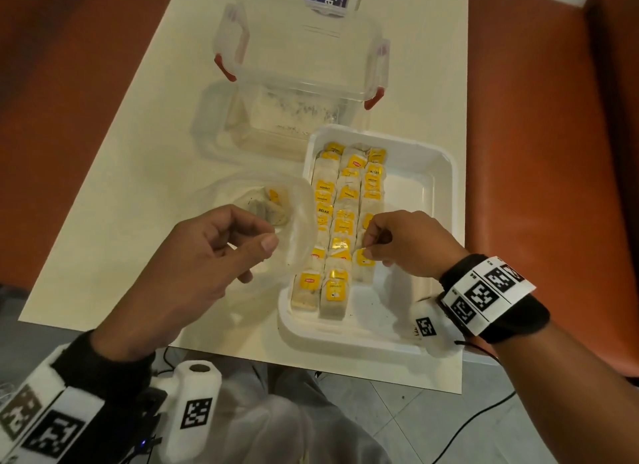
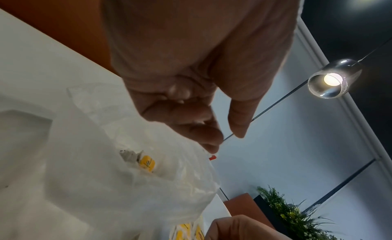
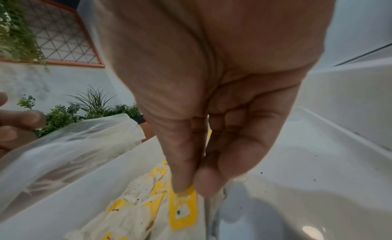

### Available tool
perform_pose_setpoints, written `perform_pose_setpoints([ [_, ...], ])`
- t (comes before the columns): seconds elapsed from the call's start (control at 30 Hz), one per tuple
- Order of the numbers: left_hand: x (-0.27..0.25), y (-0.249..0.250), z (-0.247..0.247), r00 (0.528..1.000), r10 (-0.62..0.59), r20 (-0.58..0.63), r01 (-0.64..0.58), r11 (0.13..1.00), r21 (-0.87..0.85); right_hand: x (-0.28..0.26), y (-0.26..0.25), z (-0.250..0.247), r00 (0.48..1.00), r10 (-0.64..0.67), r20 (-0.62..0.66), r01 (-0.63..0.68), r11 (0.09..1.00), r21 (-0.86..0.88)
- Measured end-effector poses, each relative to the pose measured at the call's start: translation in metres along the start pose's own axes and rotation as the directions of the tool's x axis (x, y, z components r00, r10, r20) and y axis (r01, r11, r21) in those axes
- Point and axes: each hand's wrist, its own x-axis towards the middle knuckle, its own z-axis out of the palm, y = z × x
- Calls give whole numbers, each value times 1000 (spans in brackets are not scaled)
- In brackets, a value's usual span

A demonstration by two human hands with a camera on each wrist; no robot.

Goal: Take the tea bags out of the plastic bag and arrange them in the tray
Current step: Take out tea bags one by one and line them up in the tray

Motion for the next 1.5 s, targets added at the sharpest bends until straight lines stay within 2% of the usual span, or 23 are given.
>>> perform_pose_setpoints([
  [0.2,4,3,-10,999,10,-47,-6,996,85,0,-3,-5,999,38,5,-38,999,-35],
  [0.3,11,-4,-20,996,33,-84,-5,951,308,-1,-6,-7,999,47,5,-47,998,-43],
  [0.4,18,-14,-26,991,87,-105,-5,796,606,-5,-11,-10,999,44,-14,-45,998,-42],
  [0.47,25,-22,-25,986,139,-92,-32,701,713,-10,-19,-14,998,12,-66,-13,1000,-13],
  [0.57,42,-31,-12,986,165,1,-103,612,784,-17,-46,-17,980,-73,-186,101,984,148],
  [0.67,64,-29,6,982,180,54,-133,465,875,-14,-78,-17,952,-115,-285,180,960,213],
  [0.83,87,-27,24,974,217,70,-137,312,940,8,-95,-14,952,-132,-276,185,967,176],
  [1.0,104,-31,23,984,174,43,-104,359,928,10,-88,-15,933,-178,-313,235,960,152],
  [1.17,105,-36,18,976,219,-10,-81,403,912,9,-90,-13,910,-282,-304,326,940,104],
  [1.27,105,-41,14,974,222,-53,-50,435,899,11,-95,-11,911,-324,-254,327,944,-31],
  [1.37,104,-47,8,968,243,-58,-64,465,883,14,-101,-12,924,-314,-220,270,940,-209],
  [1.5,101,-47,-4,954,297,-40,-150,587,796,17,-107,-14,922,-308,-236,220,916,-334],
])
